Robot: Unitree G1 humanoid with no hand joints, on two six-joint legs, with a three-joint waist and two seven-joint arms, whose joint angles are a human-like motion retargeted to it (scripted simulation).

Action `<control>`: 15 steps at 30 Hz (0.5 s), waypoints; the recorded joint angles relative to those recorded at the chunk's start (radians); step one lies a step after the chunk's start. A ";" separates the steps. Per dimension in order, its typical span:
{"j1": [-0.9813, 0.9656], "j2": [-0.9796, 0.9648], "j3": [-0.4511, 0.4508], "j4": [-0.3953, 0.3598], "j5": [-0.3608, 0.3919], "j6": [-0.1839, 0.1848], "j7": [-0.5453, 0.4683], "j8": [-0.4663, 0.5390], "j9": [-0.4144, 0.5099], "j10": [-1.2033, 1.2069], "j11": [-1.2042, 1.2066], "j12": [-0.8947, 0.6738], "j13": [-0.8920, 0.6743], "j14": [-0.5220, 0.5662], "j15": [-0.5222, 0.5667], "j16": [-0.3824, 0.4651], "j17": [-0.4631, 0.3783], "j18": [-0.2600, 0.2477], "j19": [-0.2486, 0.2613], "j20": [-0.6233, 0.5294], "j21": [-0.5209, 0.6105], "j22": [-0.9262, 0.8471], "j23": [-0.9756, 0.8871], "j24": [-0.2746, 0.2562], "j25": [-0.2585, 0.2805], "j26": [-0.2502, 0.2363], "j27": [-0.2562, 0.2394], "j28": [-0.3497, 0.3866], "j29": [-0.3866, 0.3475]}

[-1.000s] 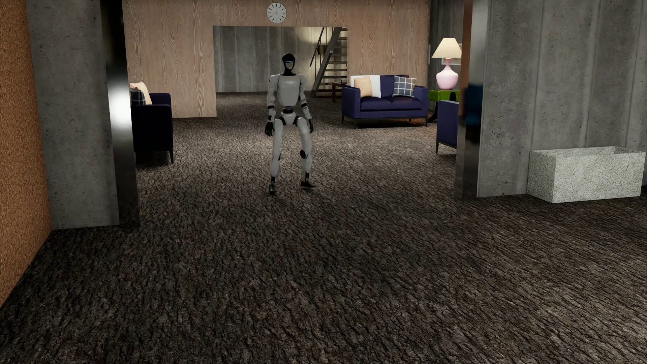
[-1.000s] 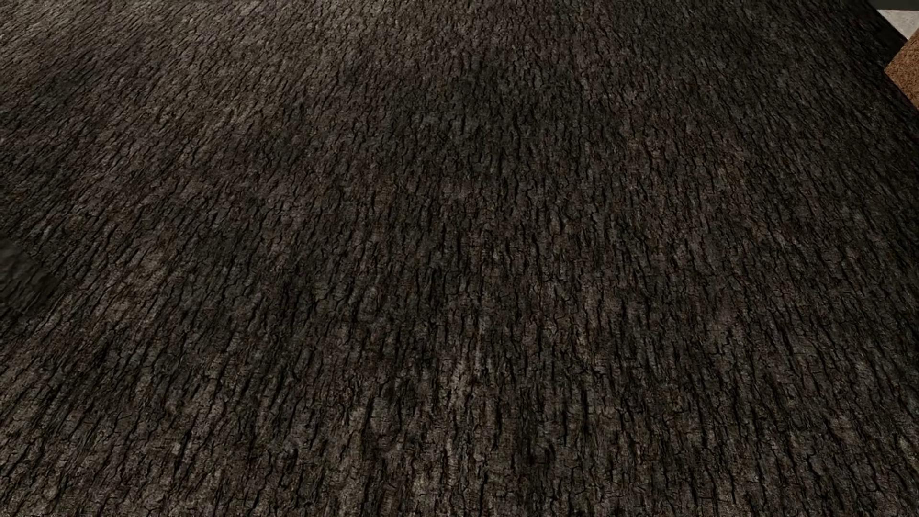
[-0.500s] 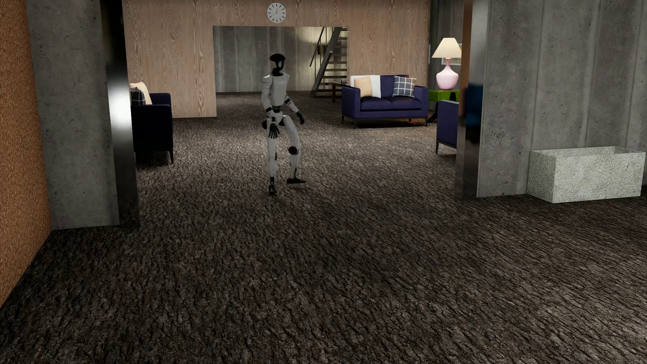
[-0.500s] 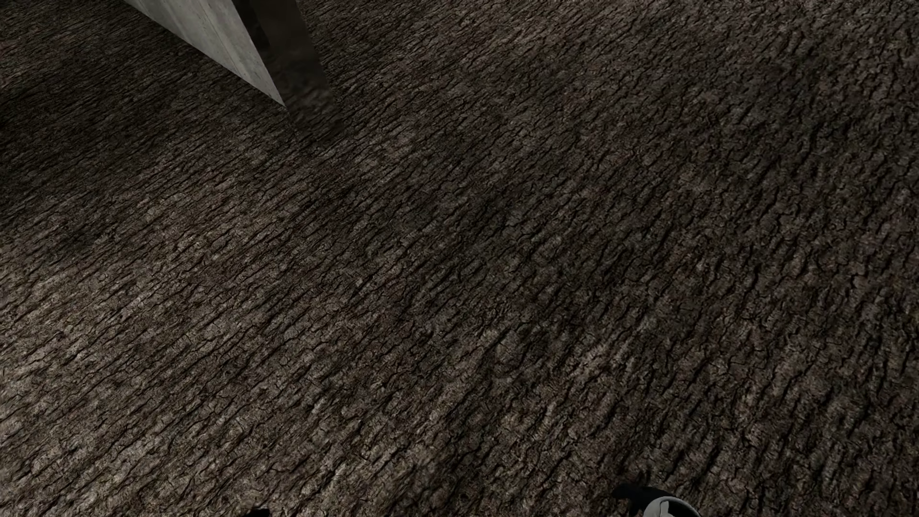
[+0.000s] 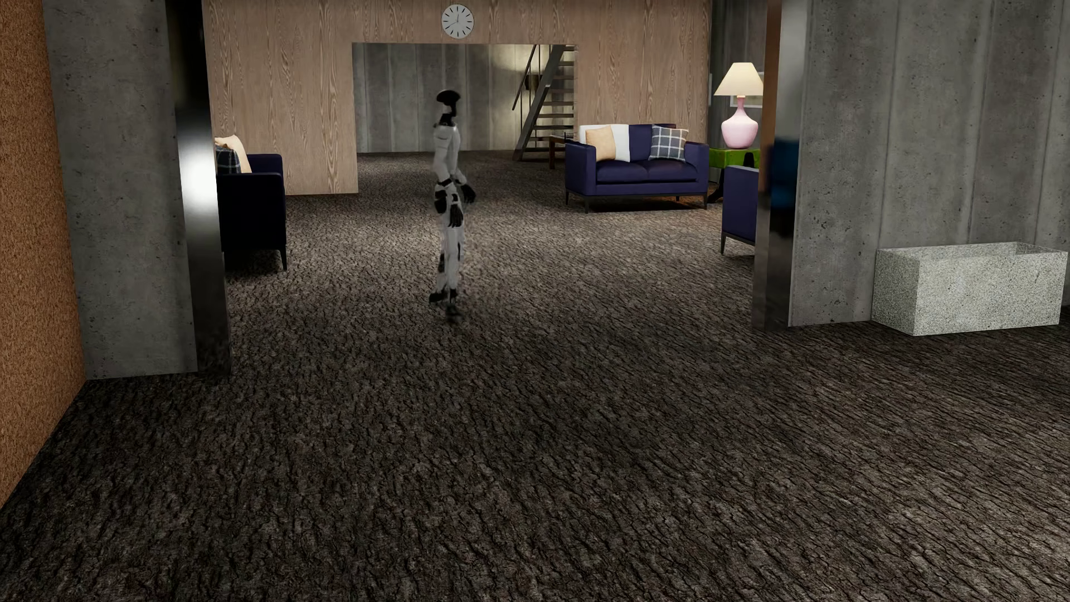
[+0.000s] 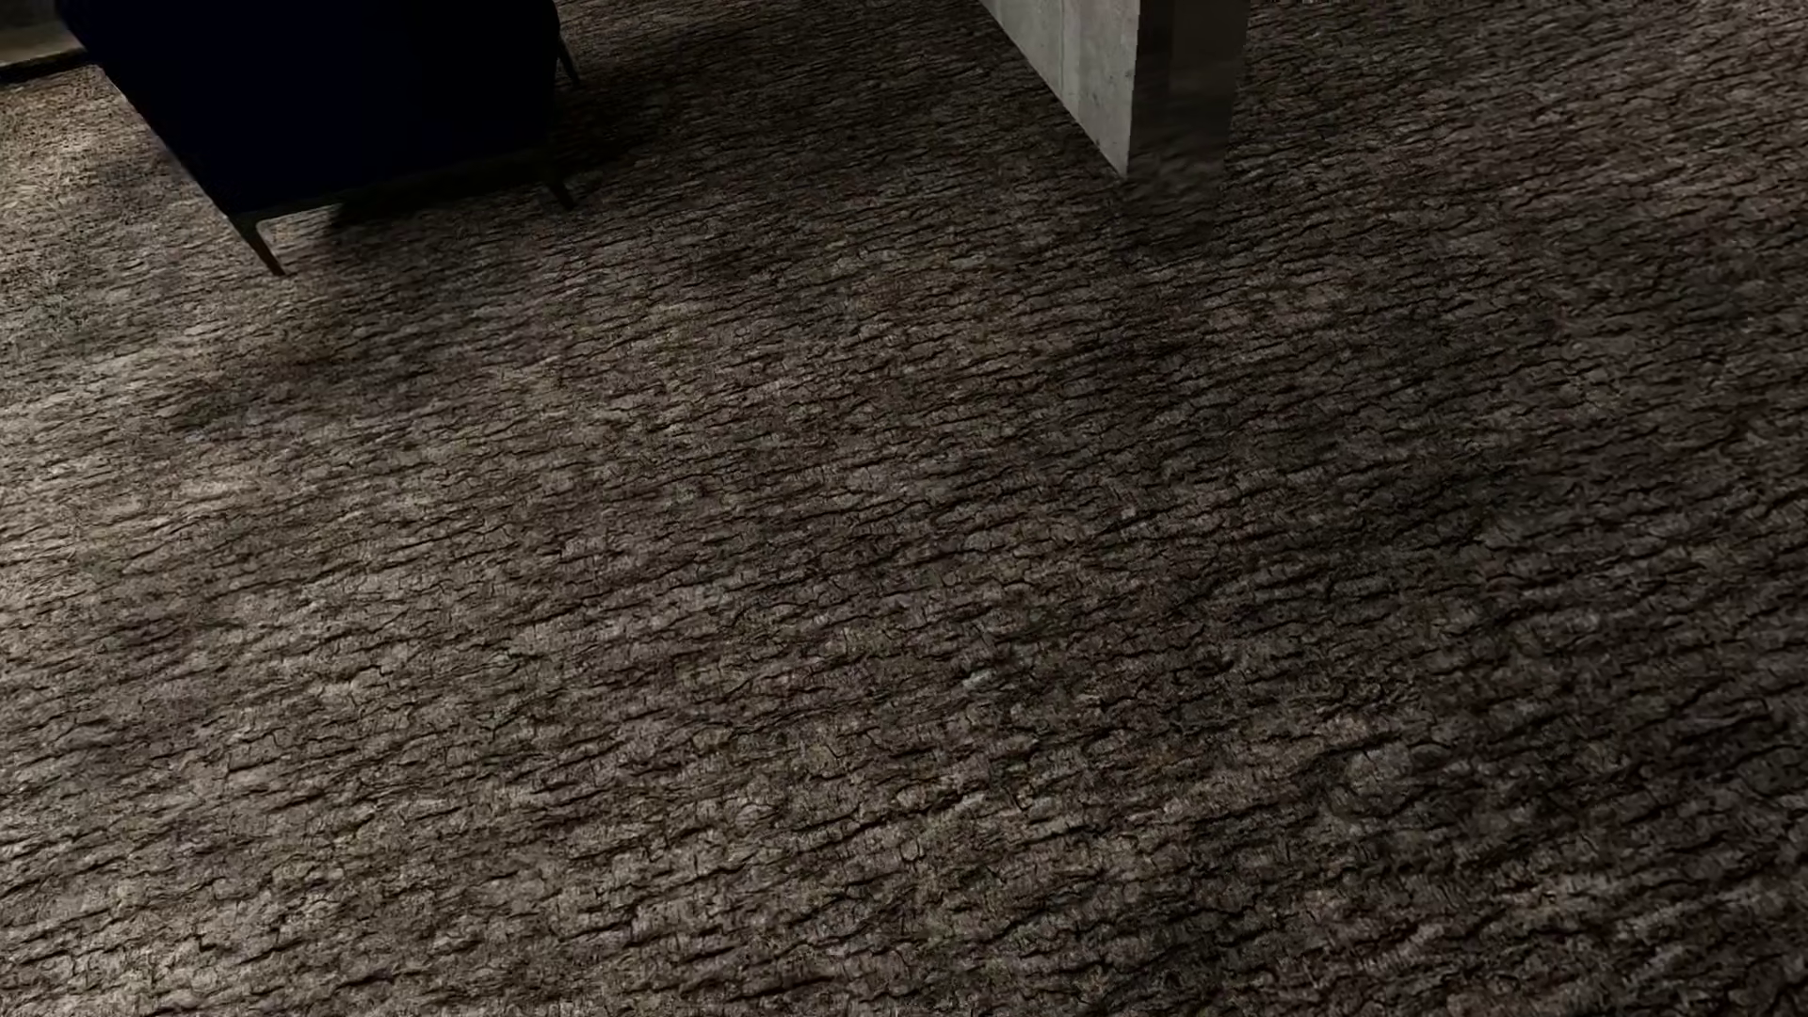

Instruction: Turn around

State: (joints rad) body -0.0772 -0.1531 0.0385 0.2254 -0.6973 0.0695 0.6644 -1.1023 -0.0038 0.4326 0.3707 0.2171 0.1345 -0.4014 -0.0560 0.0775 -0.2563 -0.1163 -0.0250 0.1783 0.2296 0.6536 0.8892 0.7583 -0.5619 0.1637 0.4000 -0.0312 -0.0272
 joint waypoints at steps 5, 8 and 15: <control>-0.069 -0.149 -0.042 -0.187 0.129 -0.033 -0.295 0.827 0.009 0.049 0.127 -0.043 0.044 -0.052 -0.182 0.012 0.073 0.085 0.012 -0.025 0.015 -0.005 0.060 -0.052 -0.010 0.032 0.024 0.058 0.042; -0.081 -0.302 -0.050 -0.218 0.385 -0.045 -0.392 1.114 0.015 0.045 0.390 -0.020 0.029 -0.057 -0.159 0.050 0.110 0.090 0.084 -0.058 -0.019 0.004 -0.004 -0.053 -0.001 0.036 -0.012 0.040 -0.014; -0.104 -0.491 -0.053 -0.319 0.564 -0.122 -0.654 0.997 0.037 0.045 0.288 -0.024 -0.021 -0.090 -0.116 0.030 0.075 0.096 0.023 -0.032 0.083 0.077 -0.120 -0.106 -0.098 0.105 -0.061 0.101 -0.006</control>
State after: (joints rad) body -0.1811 -0.6441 -0.0147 -0.0940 -0.1331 -0.0523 0.0100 -0.1057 0.0331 0.4772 0.6588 0.1935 0.1136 -0.4915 -0.1721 0.1076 -0.1815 -0.0205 -0.0020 0.1464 0.3130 0.7304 0.7697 0.6521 -0.6602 0.2691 0.3385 0.0693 -0.0333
